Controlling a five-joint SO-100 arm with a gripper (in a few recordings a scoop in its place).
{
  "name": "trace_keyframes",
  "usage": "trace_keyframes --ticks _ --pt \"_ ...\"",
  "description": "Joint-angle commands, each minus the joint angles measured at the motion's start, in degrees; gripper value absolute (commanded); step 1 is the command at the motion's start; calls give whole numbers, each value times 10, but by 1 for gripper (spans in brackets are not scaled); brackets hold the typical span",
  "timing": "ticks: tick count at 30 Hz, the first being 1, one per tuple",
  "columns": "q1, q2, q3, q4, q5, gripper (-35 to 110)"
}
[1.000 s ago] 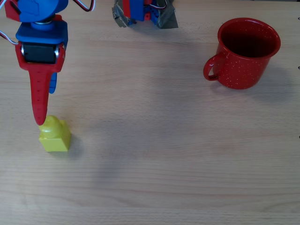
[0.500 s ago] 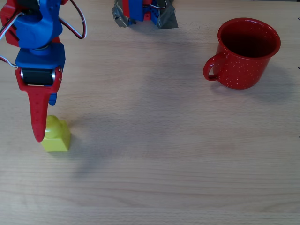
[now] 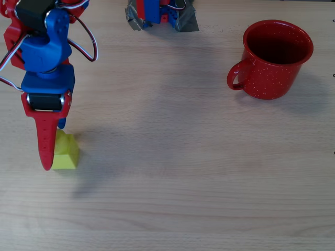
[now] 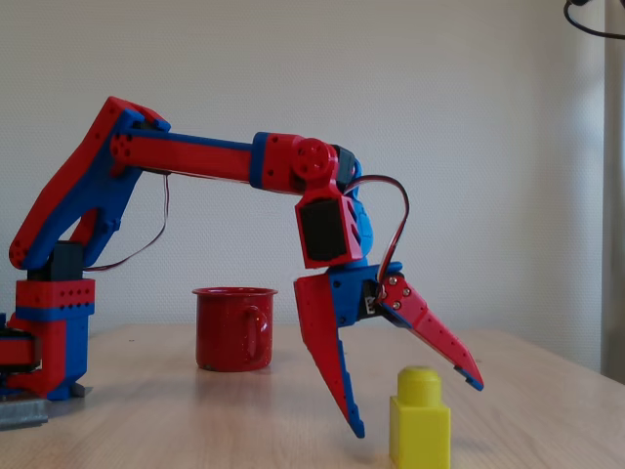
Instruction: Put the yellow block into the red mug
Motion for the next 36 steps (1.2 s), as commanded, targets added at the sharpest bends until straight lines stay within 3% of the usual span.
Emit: trace_keyframes --ticks 1,6,15,20,36 --pt "3 24 -39 -7 3 42" --pt "-3 15 -40 -20 3 36" --pt "-11 12 -40 -34 3 6" --pt "-12 14 -42 -36 3 0" --pt "-5 102 -67 42 167 0"
